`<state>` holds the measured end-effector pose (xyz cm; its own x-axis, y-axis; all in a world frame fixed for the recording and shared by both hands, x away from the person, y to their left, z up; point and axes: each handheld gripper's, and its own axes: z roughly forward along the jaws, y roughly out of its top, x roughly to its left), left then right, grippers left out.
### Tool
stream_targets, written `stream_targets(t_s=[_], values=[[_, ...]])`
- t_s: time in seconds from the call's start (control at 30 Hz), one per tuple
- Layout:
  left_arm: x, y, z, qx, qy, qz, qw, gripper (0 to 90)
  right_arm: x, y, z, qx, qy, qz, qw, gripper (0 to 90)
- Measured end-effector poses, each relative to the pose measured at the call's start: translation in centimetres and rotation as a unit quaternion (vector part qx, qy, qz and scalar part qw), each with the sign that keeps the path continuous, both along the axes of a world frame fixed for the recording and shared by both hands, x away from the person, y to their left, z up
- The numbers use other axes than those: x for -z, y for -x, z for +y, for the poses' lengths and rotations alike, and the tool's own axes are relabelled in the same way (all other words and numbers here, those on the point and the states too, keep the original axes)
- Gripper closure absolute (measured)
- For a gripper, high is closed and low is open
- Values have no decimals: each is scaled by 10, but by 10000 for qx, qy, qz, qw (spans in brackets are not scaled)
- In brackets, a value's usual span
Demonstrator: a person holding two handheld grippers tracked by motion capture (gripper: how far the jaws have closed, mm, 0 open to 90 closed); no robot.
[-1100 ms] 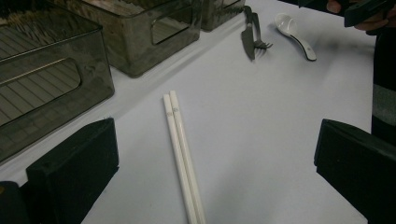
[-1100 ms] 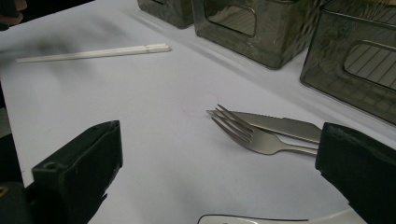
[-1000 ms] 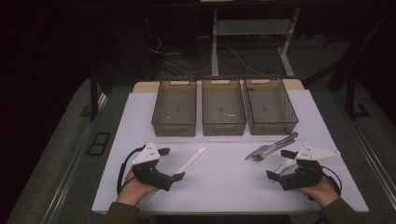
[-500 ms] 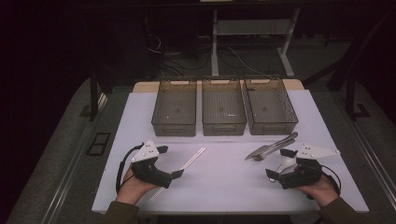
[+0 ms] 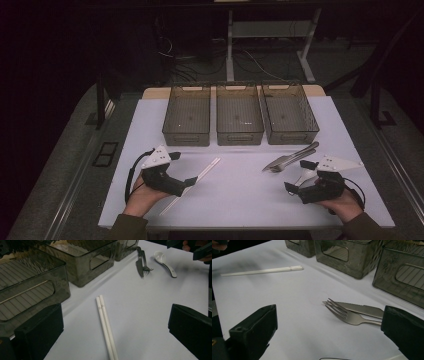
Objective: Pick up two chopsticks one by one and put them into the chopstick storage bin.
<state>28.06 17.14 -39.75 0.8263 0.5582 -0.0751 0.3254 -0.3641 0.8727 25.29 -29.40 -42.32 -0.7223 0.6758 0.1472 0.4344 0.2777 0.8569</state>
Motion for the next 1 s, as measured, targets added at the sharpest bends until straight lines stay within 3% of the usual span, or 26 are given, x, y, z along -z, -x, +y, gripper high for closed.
stream_targets(t_s=[1.0], values=[[0, -30, -35, 73, 4, -12, 10000, 7, 0, 0, -3, 71, -41, 65, 9999, 8]])
